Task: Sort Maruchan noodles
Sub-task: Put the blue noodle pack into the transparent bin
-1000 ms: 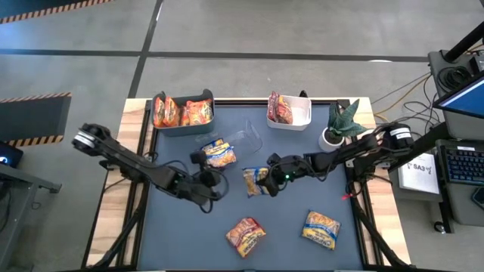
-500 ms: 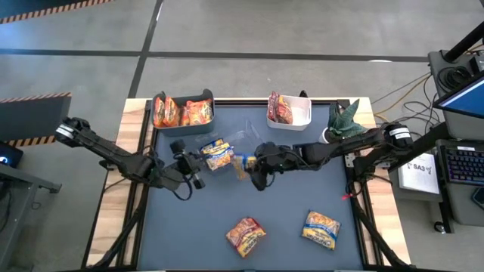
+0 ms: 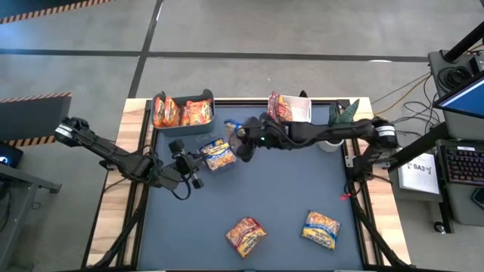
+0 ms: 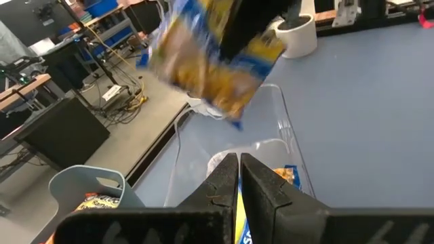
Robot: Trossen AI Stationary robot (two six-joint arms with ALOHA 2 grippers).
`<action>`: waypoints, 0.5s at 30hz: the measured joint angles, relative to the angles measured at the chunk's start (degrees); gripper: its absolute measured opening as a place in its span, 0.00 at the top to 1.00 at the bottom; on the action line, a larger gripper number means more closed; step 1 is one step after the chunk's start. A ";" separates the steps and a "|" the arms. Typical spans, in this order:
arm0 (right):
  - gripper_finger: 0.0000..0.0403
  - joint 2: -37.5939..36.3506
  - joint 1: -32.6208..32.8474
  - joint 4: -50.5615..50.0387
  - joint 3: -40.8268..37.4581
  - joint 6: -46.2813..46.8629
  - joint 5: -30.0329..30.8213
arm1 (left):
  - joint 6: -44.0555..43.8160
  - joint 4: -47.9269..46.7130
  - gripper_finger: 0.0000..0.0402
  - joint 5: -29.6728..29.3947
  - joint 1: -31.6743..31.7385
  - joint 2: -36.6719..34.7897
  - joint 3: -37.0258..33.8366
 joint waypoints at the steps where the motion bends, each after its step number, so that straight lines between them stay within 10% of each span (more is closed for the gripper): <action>1: 0.72 1.07 -0.56 -0.06 -0.08 -0.31 1.96 | 0.00 -0.06 1.00 0.01 0.00 0.03 0.01; 5: 0.72 5.77 -1.17 -0.29 -0.53 -1.55 12.40 | -0.01 -0.23 1.00 0.01 0.00 0.06 0.01; 15: 0.72 10.28 -1.01 -0.06 0.07 0.41 11.82 | -0.23 -0.76 1.00 0.03 0.00 0.08 0.01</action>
